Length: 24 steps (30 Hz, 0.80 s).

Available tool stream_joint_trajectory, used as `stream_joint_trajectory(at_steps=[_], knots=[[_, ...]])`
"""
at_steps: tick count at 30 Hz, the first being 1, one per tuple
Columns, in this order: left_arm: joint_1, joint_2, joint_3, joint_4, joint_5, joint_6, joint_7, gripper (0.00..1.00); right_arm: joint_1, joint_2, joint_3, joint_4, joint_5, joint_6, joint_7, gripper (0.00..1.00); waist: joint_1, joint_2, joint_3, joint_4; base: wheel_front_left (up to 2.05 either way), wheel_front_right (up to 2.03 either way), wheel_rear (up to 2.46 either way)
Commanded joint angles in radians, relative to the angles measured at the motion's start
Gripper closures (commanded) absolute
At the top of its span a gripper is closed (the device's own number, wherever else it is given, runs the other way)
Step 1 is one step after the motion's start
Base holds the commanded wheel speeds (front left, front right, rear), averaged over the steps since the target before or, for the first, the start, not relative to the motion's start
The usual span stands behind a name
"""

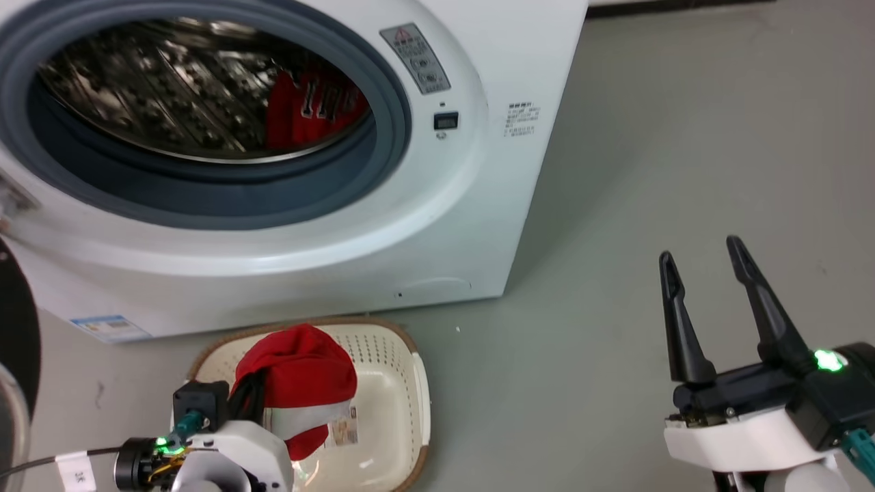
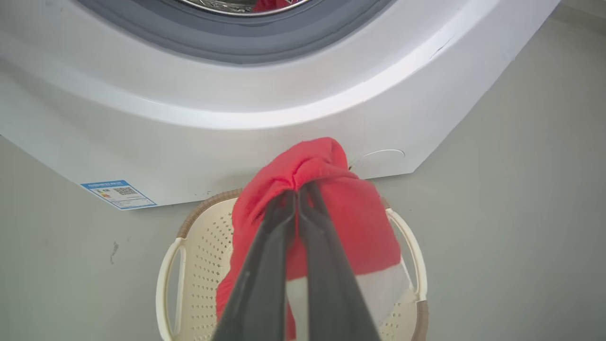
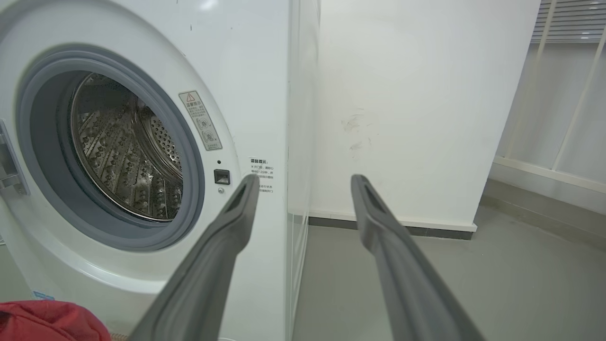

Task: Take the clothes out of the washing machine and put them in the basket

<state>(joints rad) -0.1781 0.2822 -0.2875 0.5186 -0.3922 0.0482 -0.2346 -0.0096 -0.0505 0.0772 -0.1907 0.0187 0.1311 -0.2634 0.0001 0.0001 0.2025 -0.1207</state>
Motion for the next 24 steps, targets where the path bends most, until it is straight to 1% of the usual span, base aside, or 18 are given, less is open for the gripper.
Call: stream_joint_trajectory(at_steps=[1, 8, 13, 24], knots=[[-0.038, -0.004, 0.005, 0.036, -0.003, -0.009, -0.011, 1.0, -0.028, 0.0, 0.003, -0.007, 0.006, -0.001, -0.002, 0.0, -0.0001, -0.0001, 0.073, -0.02, 0.0, 0.0, 0.0], [-0.185, -0.016, 0.013, 0.256, 0.0, -0.046, -0.026, 1.0, -0.112, 0.0, 0.013, -0.024, 0.02, -0.001, -0.002, 0.0, -0.0001, -0.0001, 0.225, -0.052, 0.0, 0.0, 0.0], [-0.283, -0.018, 0.017, 0.398, 0.002, -0.064, -0.03, 1.0, -0.165, 0.0, 0.015, -0.033, 0.032, -0.001, -0.002, 0.0, -0.0001, -0.0001, 0.319, -0.073, 0.0, 0.0, 0.0], [-0.459, -0.029, -0.006, 0.646, 0.016, -0.086, -0.022, 1.0, -0.246, 0.0, 0.007, -0.05, 0.059, -0.001, -0.002, 0.0, -0.0001, -0.0001, 0.466, -0.104, 0.0, 0.0, 0.0]])
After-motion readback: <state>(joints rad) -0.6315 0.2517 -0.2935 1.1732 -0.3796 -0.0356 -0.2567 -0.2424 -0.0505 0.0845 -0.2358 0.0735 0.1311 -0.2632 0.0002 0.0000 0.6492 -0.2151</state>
